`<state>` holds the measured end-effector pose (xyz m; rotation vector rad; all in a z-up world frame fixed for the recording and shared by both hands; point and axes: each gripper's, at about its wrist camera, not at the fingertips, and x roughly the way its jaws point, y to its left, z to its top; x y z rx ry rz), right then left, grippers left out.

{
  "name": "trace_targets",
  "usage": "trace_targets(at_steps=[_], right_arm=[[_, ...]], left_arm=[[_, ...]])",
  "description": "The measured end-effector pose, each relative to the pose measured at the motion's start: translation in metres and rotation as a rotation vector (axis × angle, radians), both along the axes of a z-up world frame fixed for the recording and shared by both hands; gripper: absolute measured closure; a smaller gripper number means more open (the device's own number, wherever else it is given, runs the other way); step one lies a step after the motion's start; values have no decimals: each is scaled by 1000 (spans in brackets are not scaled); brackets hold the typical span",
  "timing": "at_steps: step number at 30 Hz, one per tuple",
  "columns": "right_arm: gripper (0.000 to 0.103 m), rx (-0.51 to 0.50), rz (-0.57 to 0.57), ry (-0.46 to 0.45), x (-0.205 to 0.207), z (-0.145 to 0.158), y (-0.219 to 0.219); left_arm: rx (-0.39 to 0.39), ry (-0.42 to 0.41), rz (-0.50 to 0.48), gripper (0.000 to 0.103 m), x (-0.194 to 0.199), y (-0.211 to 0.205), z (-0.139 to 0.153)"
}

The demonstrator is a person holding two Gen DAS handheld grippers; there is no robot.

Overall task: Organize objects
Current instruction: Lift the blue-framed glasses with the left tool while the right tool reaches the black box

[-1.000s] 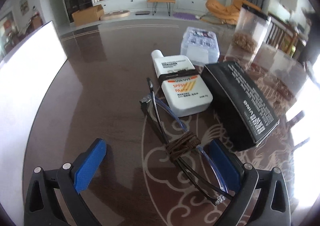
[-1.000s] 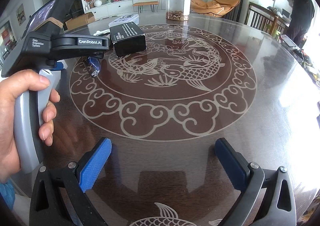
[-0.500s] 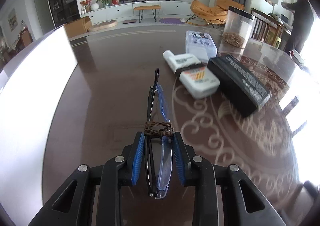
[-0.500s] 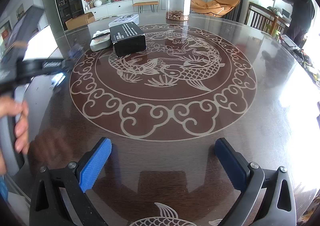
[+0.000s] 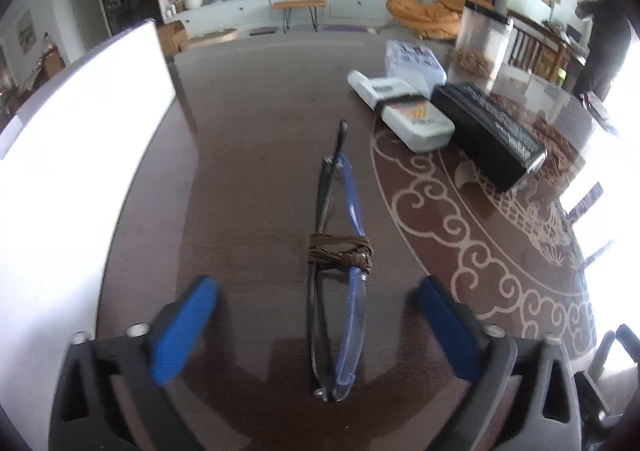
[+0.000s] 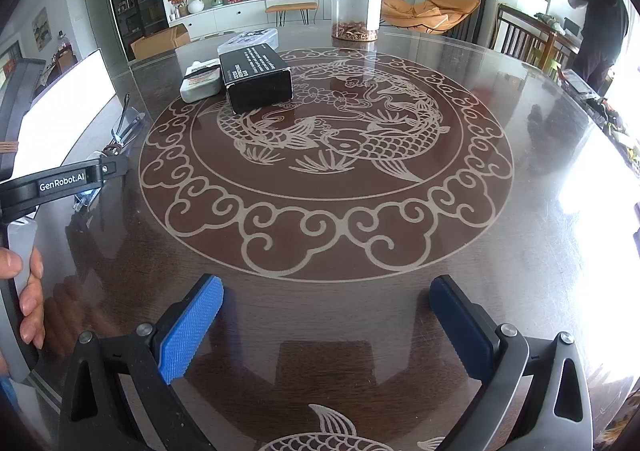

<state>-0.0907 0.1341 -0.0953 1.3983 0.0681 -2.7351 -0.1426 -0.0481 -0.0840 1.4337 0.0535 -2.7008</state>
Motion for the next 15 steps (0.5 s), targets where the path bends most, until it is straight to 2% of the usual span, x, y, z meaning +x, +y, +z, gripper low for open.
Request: trace_targets(at_steps=[15], right_arm=[[0, 0, -2, 0, 0, 0, 0]], left_arm=[[1, -2, -8, 0, 1, 0, 0]])
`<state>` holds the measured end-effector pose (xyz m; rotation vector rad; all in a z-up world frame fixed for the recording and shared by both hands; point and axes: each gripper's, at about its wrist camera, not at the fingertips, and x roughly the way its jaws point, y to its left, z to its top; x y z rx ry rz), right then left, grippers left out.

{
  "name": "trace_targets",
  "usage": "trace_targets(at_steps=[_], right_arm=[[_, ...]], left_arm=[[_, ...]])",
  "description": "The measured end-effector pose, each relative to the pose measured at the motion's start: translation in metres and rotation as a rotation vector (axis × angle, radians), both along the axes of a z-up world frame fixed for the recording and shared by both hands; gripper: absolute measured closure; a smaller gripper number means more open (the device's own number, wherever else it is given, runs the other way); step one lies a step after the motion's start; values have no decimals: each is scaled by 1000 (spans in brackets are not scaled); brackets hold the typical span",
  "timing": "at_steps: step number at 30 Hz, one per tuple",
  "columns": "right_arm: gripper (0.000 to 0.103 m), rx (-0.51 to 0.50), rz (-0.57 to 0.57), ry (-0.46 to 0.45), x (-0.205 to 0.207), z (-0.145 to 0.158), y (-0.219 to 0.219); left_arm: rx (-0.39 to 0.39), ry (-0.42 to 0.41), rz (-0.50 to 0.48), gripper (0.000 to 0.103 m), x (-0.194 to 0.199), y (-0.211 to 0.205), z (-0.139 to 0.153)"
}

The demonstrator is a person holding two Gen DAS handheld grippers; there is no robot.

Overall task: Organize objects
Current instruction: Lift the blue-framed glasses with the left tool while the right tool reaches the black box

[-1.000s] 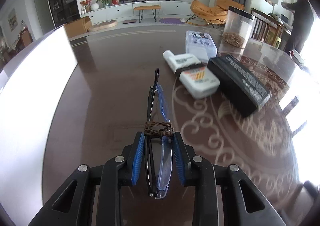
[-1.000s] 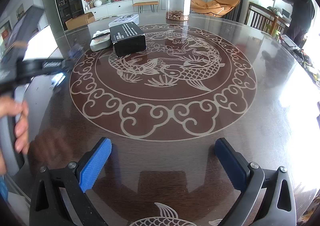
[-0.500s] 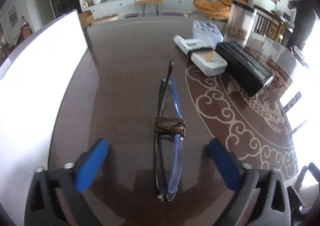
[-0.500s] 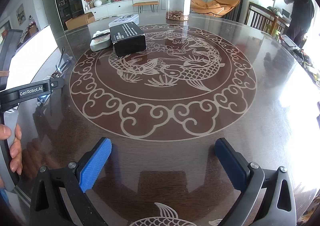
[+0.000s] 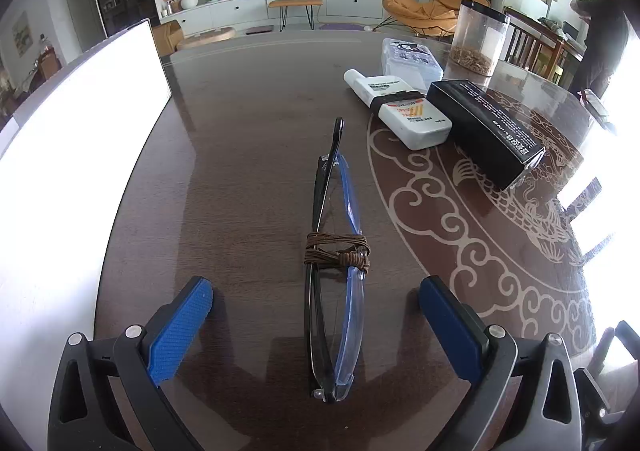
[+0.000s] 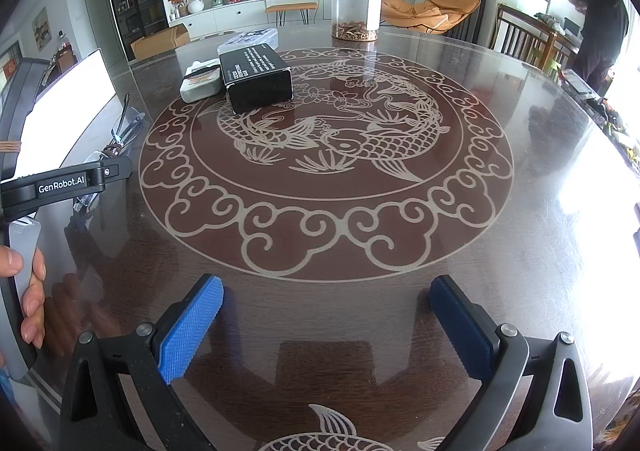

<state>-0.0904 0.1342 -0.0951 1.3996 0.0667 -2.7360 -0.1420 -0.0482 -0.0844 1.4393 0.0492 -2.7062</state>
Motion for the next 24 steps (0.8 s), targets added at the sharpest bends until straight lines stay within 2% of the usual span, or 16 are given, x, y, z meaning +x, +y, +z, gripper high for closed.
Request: trace_targets(at_steps=[10, 13, 15, 20, 24], right_arm=[[0, -7, 5, -1, 0, 1, 1], [0, -77, 2, 0, -7, 3, 8], [0, -141, 26, -19, -28, 8, 10], [0, -92, 141, -1, -95, 39, -18], [0, -14, 218, -37, -152, 41, -56]], left_arm=[[0, 2, 2, 0, 0, 0, 1], [0, 3, 3, 0, 0, -1, 1], [0, 3, 3, 0, 0, -1, 1], [0, 3, 3, 0, 0, -1, 1], [1, 3, 2, 0, 0, 0, 1]])
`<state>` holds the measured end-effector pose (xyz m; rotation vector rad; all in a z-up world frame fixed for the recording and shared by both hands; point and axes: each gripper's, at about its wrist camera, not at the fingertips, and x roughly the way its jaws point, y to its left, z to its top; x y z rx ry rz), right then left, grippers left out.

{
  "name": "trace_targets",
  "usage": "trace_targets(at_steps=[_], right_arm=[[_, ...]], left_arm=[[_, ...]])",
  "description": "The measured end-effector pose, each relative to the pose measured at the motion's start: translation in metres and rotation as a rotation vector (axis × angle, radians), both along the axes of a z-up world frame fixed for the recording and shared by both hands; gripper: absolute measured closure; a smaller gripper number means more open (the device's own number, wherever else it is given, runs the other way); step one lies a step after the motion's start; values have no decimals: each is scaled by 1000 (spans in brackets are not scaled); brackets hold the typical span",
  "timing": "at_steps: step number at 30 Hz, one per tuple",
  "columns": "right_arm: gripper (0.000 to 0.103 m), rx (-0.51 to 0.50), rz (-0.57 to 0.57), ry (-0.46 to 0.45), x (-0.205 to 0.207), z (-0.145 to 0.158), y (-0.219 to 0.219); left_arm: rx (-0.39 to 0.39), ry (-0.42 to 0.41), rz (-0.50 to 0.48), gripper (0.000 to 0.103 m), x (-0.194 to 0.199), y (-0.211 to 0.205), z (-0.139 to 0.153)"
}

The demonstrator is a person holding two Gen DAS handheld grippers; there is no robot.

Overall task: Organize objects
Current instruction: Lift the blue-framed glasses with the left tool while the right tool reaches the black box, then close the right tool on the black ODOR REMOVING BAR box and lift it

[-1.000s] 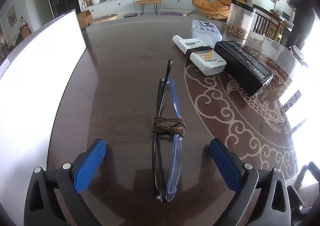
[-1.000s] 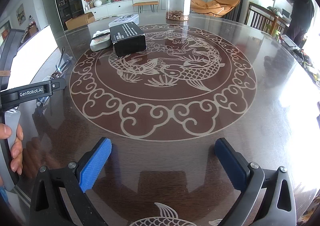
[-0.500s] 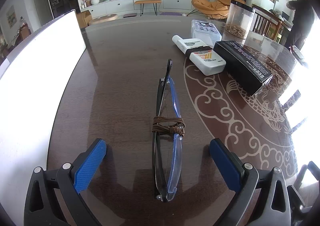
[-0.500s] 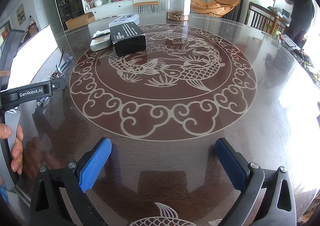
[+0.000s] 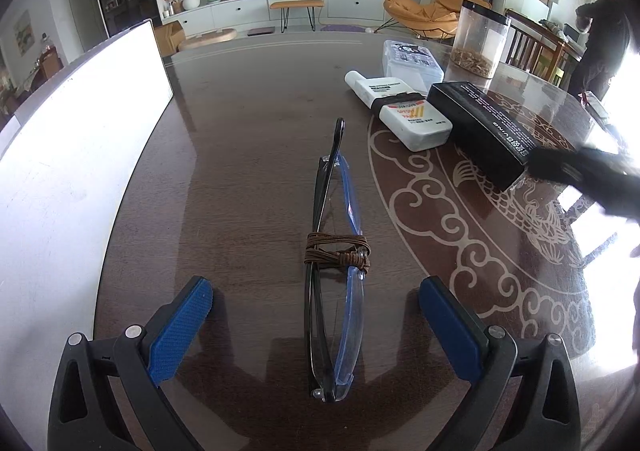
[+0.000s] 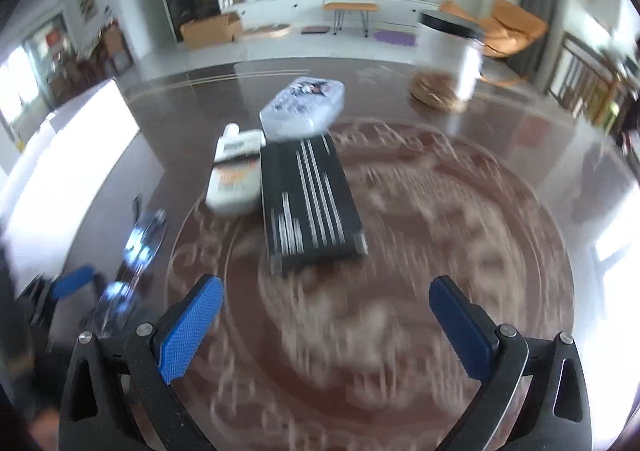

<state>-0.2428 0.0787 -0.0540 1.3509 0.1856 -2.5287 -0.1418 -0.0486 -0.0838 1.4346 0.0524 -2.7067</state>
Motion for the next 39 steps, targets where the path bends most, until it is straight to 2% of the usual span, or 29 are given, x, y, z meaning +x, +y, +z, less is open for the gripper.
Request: trace_targets(at_steps=[3, 4, 5, 6, 10, 15, 20, 21, 23, 24, 30, 35, 39], right_arm=[[0, 35, 48, -45, -26, -13, -17], [10, 31, 73, -63, -29, -18, -21], [35, 21, 94, -70, -30, -22, -23], [43, 29, 95, -77, -29, -25, -24], [44, -39, 52, -54, -4, -25, -9], [43, -2, -86, 29, 76, -31, 22], [42, 21, -143, 96, 141, -31, 36], [39, 29, -150, 114, 149, -30, 37], [11, 43, -157, 130, 152, -31, 38], [6, 53, -161, 131, 151, -33, 37], [5, 36, -186, 53, 139, -41, 47], [0, 16, -179, 36, 137, -44, 48], [0, 15, -169, 34, 136, -44, 47]], left_arm=[[-1, 0, 0, 0, 0, 0, 0], [-1, 0, 0, 0, 0, 0, 0], [0, 0, 0, 0, 0, 0, 0], [0, 0, 1, 0, 0, 0, 0], [0, 1, 0, 0, 0, 0, 0], [0, 1, 0, 0, 0, 0, -1], [0, 1, 1, 0, 0, -1, 0], [0, 1, 0, 0, 0, -1, 0], [0, 1, 0, 0, 0, -1, -1], [0, 1, 0, 0, 0, -1, 0], [0, 2, 0, 0, 0, -1, -1], [0, 2, 0, 0, 0, -1, -1], [0, 2, 0, 0, 0, -1, -1]])
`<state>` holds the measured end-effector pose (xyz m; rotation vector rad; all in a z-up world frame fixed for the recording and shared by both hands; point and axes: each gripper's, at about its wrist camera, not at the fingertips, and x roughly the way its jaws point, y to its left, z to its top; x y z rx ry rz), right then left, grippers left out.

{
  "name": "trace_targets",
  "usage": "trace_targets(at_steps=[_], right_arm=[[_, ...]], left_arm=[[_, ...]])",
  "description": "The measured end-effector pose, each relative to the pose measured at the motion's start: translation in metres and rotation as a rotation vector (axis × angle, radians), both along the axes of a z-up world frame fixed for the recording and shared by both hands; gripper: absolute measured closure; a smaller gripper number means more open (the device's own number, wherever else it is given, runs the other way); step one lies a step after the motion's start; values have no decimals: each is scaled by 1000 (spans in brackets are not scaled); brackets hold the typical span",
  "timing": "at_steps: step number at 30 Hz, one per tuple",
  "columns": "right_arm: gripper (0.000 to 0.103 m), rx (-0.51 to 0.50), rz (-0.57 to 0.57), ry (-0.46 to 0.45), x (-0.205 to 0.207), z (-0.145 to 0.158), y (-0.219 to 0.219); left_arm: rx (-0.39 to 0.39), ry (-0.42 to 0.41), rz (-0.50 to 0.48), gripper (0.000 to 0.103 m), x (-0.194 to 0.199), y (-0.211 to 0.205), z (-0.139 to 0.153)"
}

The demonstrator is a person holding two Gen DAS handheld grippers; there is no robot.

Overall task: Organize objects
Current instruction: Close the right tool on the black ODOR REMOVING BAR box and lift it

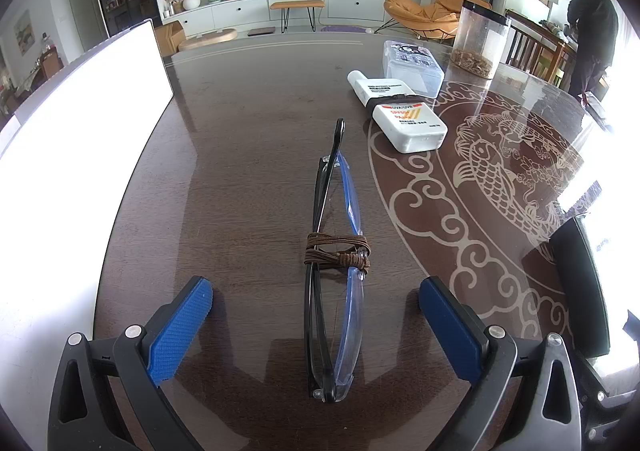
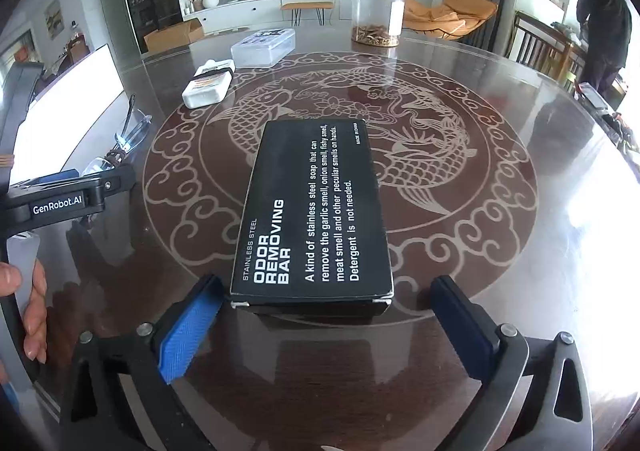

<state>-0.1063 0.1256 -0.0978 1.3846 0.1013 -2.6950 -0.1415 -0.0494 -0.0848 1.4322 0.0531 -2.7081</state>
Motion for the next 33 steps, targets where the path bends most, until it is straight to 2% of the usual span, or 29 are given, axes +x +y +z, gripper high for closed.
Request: trace_targets(at_steps=[10, 13, 15, 16, 17, 18, 19, 22, 25, 28, 29, 30, 31, 33], right_arm=[[0, -1, -1, 0, 0, 0, 0], [0, 0, -1, 0, 0, 0, 0], [0, 0, -1, 0, 0, 0, 0], [0, -1, -1, 0, 0, 0, 0], [0, -1, -1, 0, 0, 0, 0], [0, -1, -1, 1, 0, 0, 0], [0, -1, -1, 1, 0, 0, 0], [0, 1, 0, -6, -1, 0, 0], [0, -20, 10, -121, -21, 5, -2], [0, -28, 12, -187, -47, 16, -1], [3, -18, 24, -217, -56, 15, -3], [11, -26, 49, -230, -63, 15, -6], [46, -33, 68, -234, -66, 15, -7], [44, -21, 71, -240, -65, 15, -8]], left_arm=[[-6, -5, 10, 0, 0, 0, 1], [-4, -35, 34, 0, 0, 1, 3], [-8, -55, -19, 3, -1, 7, 4], [-3, -45, -34, 10, -1, 9, 6], [-9, -21, -53, 37, 2, 13, 9], [-18, -1, -77, 72, 4, 17, 13], [-27, -1, -99, 78, 5, 21, 15], [-51, 11, -110, 80, 11, 25, 16], [-29, 24, -114, 80, 25, 26, 16], [-21, 39, -139, 80, 40, 32, 15], [-15, 44, -148, 80, 44, 35, 14], [-9, 49, -154, 80, 48, 36, 16], [-2, 58, -160, 80, 51, 37, 18], [13, 83, -168, 80, 62, 37, 26]])
